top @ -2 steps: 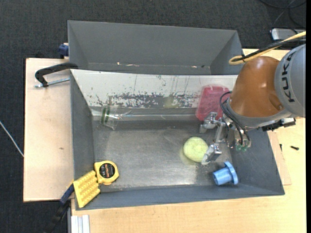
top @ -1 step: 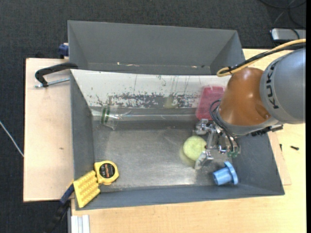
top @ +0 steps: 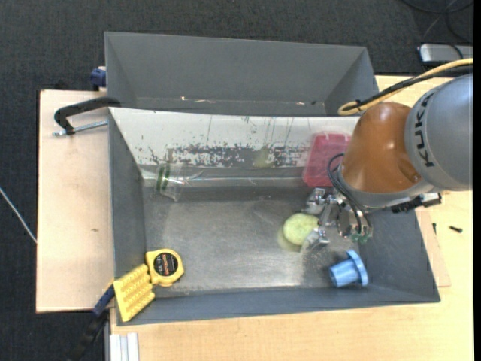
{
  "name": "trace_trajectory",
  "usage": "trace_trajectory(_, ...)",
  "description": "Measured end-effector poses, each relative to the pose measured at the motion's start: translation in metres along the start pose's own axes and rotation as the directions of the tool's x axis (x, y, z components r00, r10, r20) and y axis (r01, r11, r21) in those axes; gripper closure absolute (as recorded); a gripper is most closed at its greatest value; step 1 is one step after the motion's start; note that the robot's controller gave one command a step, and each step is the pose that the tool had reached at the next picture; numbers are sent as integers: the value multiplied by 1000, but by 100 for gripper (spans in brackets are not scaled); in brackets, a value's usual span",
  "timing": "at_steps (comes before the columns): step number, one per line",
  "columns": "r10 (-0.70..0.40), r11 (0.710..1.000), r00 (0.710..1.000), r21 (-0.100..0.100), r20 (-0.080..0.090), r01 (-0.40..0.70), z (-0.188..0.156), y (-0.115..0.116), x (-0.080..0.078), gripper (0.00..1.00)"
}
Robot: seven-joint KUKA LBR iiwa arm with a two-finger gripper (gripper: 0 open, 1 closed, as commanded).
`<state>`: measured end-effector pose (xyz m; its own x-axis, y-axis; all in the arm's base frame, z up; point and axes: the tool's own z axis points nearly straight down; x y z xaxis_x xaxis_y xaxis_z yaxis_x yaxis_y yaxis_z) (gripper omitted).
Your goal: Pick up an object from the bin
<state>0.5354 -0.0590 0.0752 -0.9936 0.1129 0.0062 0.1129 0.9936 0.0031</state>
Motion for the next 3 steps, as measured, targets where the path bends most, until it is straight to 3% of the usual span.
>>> trace_trajectory(3, 0, 1000, 1000, 1, 9, 0, -5, 0, -1, 100)
